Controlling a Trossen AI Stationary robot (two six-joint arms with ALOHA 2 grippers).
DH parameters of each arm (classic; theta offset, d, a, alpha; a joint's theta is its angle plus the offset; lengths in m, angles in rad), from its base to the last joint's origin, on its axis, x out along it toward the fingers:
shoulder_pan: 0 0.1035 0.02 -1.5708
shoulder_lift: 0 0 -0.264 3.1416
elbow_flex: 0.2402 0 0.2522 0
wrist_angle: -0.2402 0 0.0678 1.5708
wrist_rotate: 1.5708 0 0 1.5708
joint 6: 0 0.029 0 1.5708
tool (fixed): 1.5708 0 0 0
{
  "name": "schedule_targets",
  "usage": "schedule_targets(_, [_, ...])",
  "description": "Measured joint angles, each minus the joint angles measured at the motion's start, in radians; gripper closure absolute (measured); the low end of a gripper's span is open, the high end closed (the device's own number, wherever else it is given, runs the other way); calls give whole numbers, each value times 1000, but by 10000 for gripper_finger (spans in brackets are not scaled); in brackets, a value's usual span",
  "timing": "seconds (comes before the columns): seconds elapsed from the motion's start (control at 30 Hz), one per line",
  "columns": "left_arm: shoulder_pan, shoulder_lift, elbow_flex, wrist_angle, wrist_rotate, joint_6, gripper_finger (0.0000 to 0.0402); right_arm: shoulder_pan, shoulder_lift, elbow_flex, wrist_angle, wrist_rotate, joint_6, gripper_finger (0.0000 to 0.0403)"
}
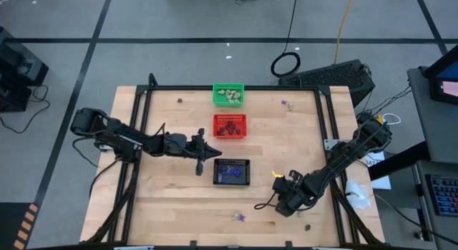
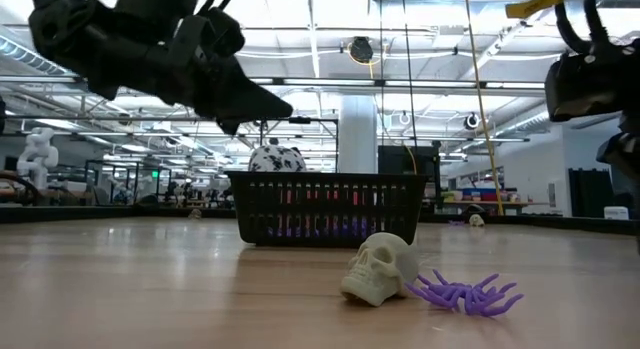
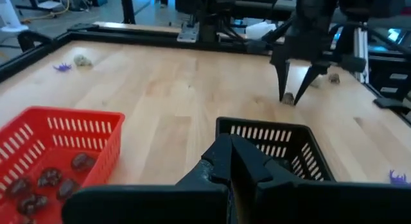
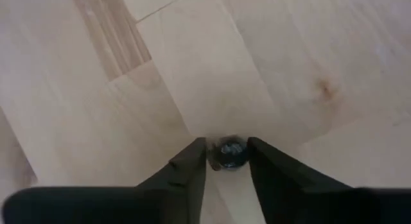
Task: Sort Halloween decoration
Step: Put the black skull toy into the red basket
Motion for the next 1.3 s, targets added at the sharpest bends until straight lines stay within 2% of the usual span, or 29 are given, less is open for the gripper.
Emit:
schedule_targets(0.2, [0, 0, -120, 188, -36, -33, 402, -33, 0, 0, 13, 16, -20, 339])
schedule_targets(0.5, [1, 0, -252, 389, -53, -59, 402, -93, -21, -4, 27, 38, -114, 340])
schedule_targets(0.67, [1, 0, -272, 412, -74, -59, 402, -158, -44, 0, 44, 56, -195, 345])
schedule_targets(0.8, [0, 0, -272, 411, -74, -59, 402, -217, -59, 53, 42, 79, -302, 347])
schedule_targets(0.97, [1, 0, -272, 408, -75, -59, 402, -307, -64, 186, 1, 104, -496, 347])
schedule_targets(1.13, [1, 0, -272, 408, -75, -59, 402, -455, -64, 281, 22, 107, -708, 347])
schedule_targets(1.3, [1, 0, -272, 404, -99, -58, 402, -628, -63, 296, 96, 67, -881, 347])
